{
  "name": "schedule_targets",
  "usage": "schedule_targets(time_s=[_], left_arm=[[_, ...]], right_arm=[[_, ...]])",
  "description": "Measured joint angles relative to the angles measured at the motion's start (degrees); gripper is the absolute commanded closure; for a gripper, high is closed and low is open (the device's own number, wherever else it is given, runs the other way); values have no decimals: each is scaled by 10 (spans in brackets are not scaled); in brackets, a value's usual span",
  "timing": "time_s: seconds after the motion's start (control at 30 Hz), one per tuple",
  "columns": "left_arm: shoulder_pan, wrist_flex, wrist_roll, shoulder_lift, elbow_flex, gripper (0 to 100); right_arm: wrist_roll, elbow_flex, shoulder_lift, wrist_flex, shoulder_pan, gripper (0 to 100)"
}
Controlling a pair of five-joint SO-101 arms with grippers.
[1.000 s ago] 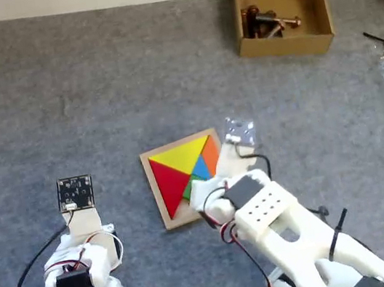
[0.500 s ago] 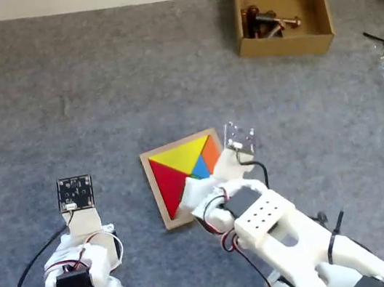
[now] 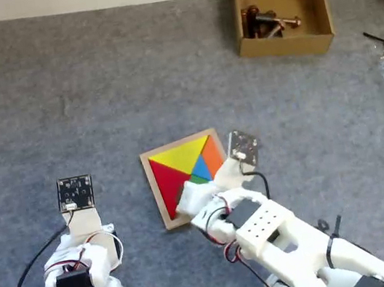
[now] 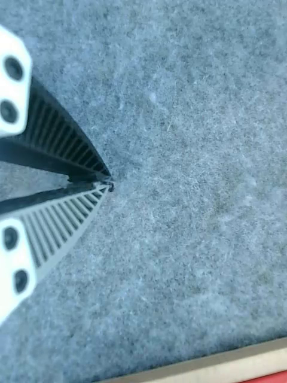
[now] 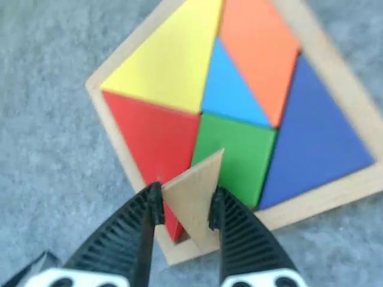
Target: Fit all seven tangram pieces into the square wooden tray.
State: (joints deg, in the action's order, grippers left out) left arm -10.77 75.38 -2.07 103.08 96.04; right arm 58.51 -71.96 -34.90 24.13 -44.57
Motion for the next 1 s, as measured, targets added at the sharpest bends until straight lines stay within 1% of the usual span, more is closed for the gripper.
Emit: schedule_targets(time_s=[0.17,0.37,0.43,0.53,0.6,1.0], left_arm=[[0,0,0,0,0,995],[0,0,0,0,0,995],[0,0,0,0,0,995],[0,0,0,0,0,995],[0,0,0,0,0,995],[0,0,0,0,0,995]], right_arm=[[0,0,0,-2,-32,981],[0,-17,-4,-2,-35,975],[2,-17,-4,-2,-35,936],[4,-17,-4,-4,-36,851],[4,-17,-4,-7,-36,816],[4,-17,-20,-8,-36,810]])
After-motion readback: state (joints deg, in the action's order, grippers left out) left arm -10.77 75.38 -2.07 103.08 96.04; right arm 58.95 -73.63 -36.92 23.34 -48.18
